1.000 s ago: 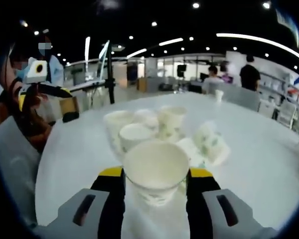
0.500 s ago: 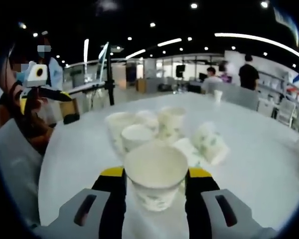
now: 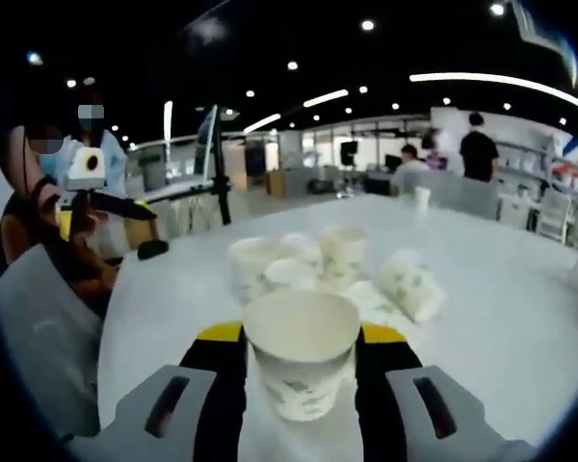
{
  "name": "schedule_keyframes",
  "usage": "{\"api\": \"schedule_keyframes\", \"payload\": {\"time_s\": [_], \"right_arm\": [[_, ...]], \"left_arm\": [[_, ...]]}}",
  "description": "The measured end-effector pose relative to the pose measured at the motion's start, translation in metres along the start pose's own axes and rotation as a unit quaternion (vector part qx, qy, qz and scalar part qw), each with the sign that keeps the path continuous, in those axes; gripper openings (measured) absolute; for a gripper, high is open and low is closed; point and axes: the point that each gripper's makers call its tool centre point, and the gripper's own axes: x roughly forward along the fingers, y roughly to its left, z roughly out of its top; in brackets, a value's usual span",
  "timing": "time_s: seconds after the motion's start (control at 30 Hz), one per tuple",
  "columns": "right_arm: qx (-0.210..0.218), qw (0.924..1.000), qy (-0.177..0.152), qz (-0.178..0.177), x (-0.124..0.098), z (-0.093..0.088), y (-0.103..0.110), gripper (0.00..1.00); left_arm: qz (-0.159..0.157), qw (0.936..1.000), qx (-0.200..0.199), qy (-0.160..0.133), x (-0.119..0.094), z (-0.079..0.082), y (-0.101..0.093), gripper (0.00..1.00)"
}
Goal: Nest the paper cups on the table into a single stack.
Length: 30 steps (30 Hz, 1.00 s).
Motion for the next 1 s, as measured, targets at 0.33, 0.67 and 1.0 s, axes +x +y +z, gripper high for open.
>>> {"api": "schedule_keyframes", "payload": {"time_s": [0.33, 0.67, 1.0], "right_arm": [[-0.035, 0.9927, -0.035, 0.111, 0.005, 0.015, 0.073, 0.4], [-0.055, 0.9817, -0.039, 0.178, 0.011, 0.019, 0.124, 0.4], [-0.076, 0.9714, -0.038, 0.222, 0.003, 0.007, 0.154, 0.39]], "left_arm": [[0.002, 1.0, 0.003, -0.002, -0.007, 0.0, -0.003, 0.97], [0.004, 1.0, 0.002, 0.0, -0.011, -0.004, -0.005, 0.98], [-0.004, 1.0, 0.006, -0.005, -0.008, -0.003, -0.01, 0.98]]}}
